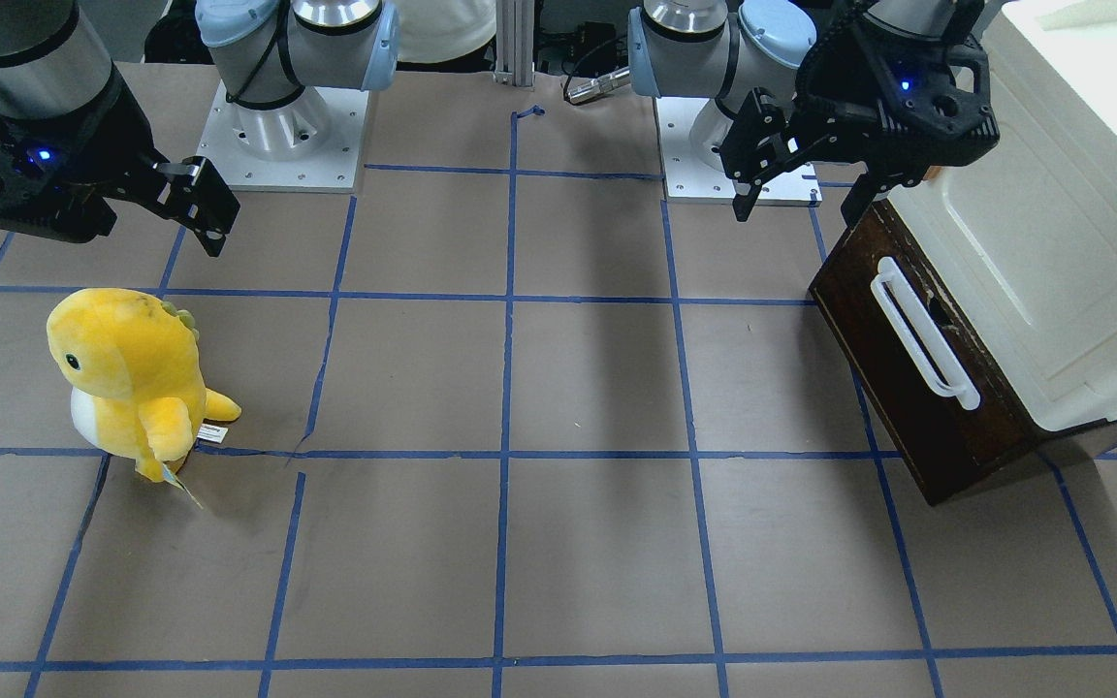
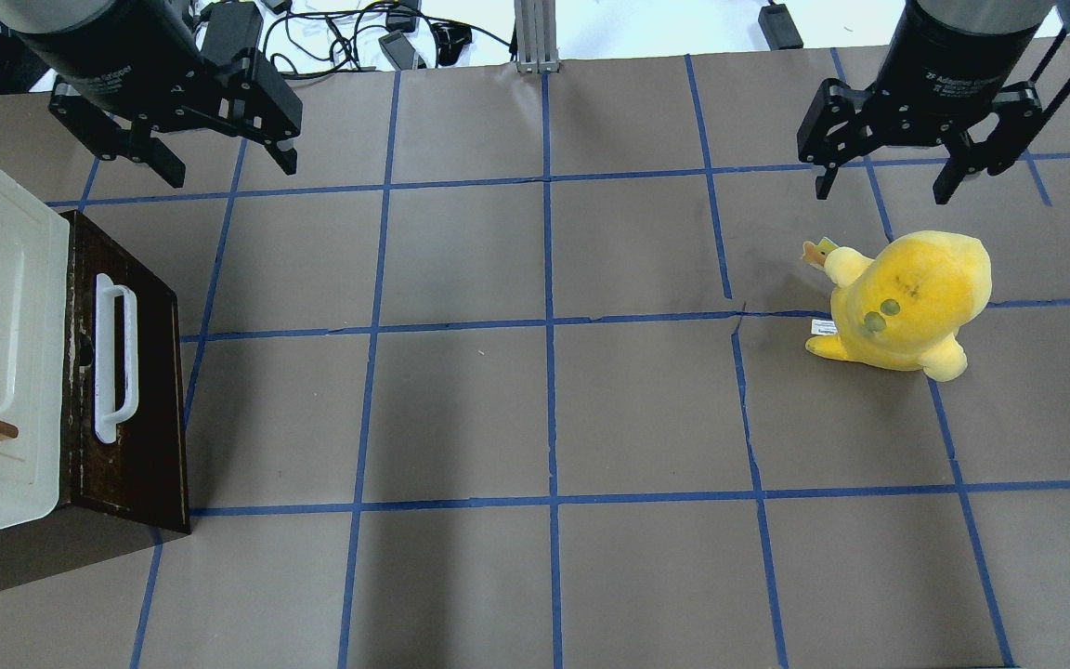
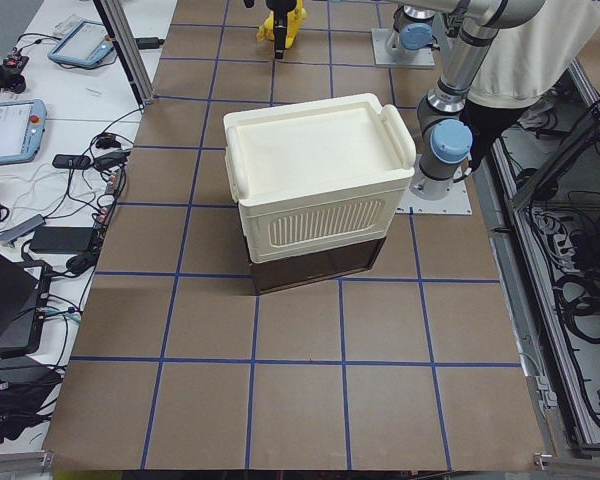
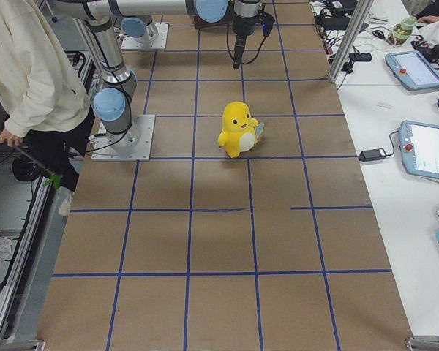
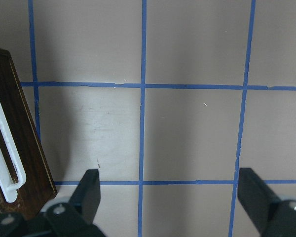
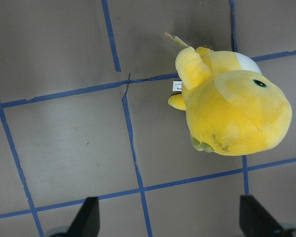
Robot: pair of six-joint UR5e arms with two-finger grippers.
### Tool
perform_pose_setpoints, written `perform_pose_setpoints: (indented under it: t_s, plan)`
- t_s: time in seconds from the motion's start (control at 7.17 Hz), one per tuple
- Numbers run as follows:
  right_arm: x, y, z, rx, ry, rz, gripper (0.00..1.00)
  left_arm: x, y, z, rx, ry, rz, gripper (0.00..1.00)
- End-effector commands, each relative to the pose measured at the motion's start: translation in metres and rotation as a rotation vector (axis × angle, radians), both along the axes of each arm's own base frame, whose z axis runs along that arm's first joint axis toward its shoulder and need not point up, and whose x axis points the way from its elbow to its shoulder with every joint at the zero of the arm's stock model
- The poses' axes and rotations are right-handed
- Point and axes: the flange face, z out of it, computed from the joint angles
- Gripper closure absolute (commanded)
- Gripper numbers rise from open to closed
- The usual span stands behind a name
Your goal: Pull drawer sideways
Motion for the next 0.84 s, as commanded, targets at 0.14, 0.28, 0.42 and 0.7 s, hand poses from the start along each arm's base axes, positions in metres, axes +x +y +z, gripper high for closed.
perform_pose_setpoints:
  t_s: [0.14, 0.28, 0.42, 0.7]
  plan:
    - [-0.001, 0.0, 0.0, 0.001, 0.0, -0.001, 0.0, -0.001, 0.001, -0.001, 0.003, -0.001, -0.002, 0.0]
    - [0.0, 0.0, 0.0, 0.0, 0.0, 0.0, 0.0, -0.001, 0.002, -0.003, 0.007, -0.001, -0.002, 0.0]
    - [-0.001, 0.0, 0.0, 0.0, 0.0, -0.001, 0.0, -0.001, 0.004, -0.003, 0.008, -0.001, -0.002, 0.0]
    - [0.0, 0.0, 0.0, 0.0, 0.0, 0.0, 0.0, -0.001, 0.009, -0.011, 0.048, -0.001, -0.002, 0.0]
